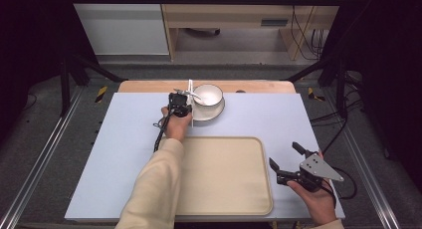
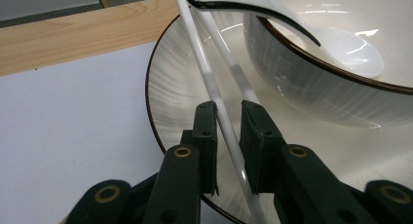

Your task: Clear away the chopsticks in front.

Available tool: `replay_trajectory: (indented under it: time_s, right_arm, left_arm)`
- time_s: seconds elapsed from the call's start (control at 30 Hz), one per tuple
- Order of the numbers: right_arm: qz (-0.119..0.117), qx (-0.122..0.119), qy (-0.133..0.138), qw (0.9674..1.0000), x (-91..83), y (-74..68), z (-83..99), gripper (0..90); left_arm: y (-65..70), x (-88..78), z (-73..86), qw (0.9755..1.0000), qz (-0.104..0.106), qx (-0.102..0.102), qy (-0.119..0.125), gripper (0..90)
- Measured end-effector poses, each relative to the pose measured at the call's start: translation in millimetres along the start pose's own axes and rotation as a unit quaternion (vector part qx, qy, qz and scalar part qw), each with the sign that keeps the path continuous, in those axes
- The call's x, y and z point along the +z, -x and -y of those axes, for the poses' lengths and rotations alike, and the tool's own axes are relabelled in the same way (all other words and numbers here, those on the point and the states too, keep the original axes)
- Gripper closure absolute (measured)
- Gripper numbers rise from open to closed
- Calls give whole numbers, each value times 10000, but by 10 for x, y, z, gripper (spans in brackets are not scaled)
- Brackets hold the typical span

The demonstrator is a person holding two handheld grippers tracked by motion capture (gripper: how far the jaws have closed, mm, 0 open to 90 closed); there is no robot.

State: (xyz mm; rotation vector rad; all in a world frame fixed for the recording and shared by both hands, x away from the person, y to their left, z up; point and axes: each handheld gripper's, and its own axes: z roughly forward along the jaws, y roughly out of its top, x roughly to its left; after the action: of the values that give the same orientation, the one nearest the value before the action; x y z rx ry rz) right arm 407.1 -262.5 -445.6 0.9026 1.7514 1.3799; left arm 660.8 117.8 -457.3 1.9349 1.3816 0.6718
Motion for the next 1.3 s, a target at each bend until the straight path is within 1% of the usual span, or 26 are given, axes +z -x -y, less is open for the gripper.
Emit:
replay_trajectory:
  time_s: [0.17,0.2,0.27,0.33,0.5,0.57,0.7,0.83,1.0,1.1,1.13,1.17,1.23,1.27,1.3]
  right_arm:
    - [-28,3,0,10000,3,-5,-1,70]
    - [-34,-2,3,10000,2,-6,-1,70]
    - [-32,7,3,10000,-1,-2,-1,71]
    - [-32,3,5,10000,-1,1,-1,71]
    - [-27,20,4,10000,-3,9,1,72]
    - [-26,19,7,10000,-2,9,1,73]
    - [-36,12,3,10000,0,4,-1,73]
    - [-37,8,-3,10000,1,2,-3,73]
    - [-19,20,7,10000,2,14,0,72]
    - [-29,34,25,10000,1,11,-4,72]
    - [-41,28,22,10000,2,9,-4,72]
    - [-41,28,22,10000,2,9,-4,72]
    - [-44,25,23,10000,2,8,-5,72]
    - [-41,40,35,10000,-2,7,-8,72]
    - [-41,40,35,10000,-2,7,-8,72]
  left_arm:
    - [-20,-4,7,9997,-149,-163,64,798]
    - [-35,-5,10,9995,-213,-212,75,810]
    - [-58,-4,14,9993,-211,-301,85,842]
    - [-78,-1,16,9991,-208,-356,103,844]
    - [-106,-42,18,9988,-248,-381,164,848]
    - [-125,-77,13,9988,-259,-365,185,849]
    - [-180,-147,-5,9986,-229,-435,198,849]
    - [-212,-231,-30,9984,-253,-434,247,849]
    - [-240,-379,-44,9983,-234,-463,273,849]
    - [-275,-474,-17,9979,-255,-522,285,849]
    - [-307,-528,7,9976,-269,-572,295,849]
    - [-307,-528,7,9976,-269,-572,295,849]
    - [-332,-590,44,9974,-288,-603,285,849]
    - [-342,-645,94,9974,-276,-611,280,849]
    - [-342,-645,94,9974,-276,-611,280,849]
